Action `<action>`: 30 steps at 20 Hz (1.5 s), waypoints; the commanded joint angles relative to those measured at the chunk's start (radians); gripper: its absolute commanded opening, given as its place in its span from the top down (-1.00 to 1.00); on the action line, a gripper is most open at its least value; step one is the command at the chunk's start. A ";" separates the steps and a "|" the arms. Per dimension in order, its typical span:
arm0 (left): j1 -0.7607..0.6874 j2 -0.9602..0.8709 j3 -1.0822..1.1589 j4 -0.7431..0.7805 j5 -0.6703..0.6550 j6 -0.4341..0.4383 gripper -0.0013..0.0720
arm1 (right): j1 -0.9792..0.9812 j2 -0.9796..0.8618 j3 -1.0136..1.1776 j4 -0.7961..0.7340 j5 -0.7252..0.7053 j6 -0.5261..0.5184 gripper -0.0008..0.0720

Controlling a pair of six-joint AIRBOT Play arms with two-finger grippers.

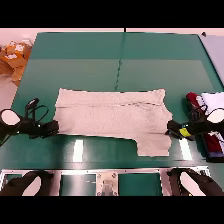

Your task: Fold the shirts.

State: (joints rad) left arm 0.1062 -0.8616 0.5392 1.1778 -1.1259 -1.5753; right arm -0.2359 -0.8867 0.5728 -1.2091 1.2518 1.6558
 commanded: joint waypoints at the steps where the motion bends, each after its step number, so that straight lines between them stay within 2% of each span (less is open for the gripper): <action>1: 0.002 -0.024 0.031 -0.072 0.057 0.039 0.91 | 0.047 -0.050 0.101 0.069 -0.056 -0.017 0.94; 4: 0.001 -0.151 0.171 -0.074 0.091 0.041 0.91 | 0.073 -0.203 0.278 0.080 -0.097 -0.017 0.94; 11: -0.037 -0.582 0.551 -0.151 0.148 0.117 0.91 | 0.104 -0.638 0.663 0.114 -0.147 -0.045 0.94; 14: -0.101 -0.760 0.673 -0.151 0.192 0.113 0.91 | 0.125 -0.795 0.760 0.143 -0.209 -0.045 0.94; 15: -0.105 -0.798 0.704 -0.149 0.195 0.087 0.91 | 0.128 -0.833 0.786 0.155 -0.223 -0.045 0.94; 16: -0.105 -0.817 0.721 -0.148 0.198 0.079 0.91 | 0.128 -0.866 0.814 0.154 -0.233 -0.045 0.91; 17: -0.100 -0.815 0.723 -0.138 0.212 0.077 0.89 | 0.119 -0.889 0.840 0.150 -0.232 -0.049 0.65; 18: -0.095 -0.810 0.729 -0.137 0.220 0.076 0.20 | 0.105 -0.899 0.861 0.150 -0.231 -0.082 0.48; 19: -0.089 -0.810 0.747 -0.135 0.219 0.076 -0.70 | 0.084 -0.899 0.882 0.151 -0.231 -0.110 0.45; 20: -0.077 -0.810 0.772 -0.134 0.217 0.075 -0.95 | 0.063 -0.899 0.911 0.151 -0.210 -0.125 0.29; 22: -0.049 -0.810 0.841 -0.127 0.182 0.058 -0.95 | 0.002 -0.899 0.974 0.151 -0.081 -0.200 -0.51; 24: -0.006 -0.810 0.914 -0.124 0.127 0.029 -0.95 | -0.067 -0.899 1.000 0.153 0.035 -0.314 -0.69; 25: 0.010 -0.810 0.945 -0.124 0.094 0.027 -0.95 | -0.103 -0.900 0.998 0.153 0.072 -0.355 -0.70; 26: 0.022 -0.810 0.974 -0.124 0.053 0.018 -0.95 | -0.142 -0.900 0.986 0.155 0.097 -0.378 -0.94; 30: 0.027 -0.810 1.013 -0.161 -0.044 0.012 -0.95 | -0.238 -0.924 0.896 0.231 0.106 -0.525 -0.95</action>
State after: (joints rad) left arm 0.1207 -1.6711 1.5146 1.0466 -1.0924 -1.5528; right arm -0.4065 -1.7943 1.5124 -1.0374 1.3087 1.2633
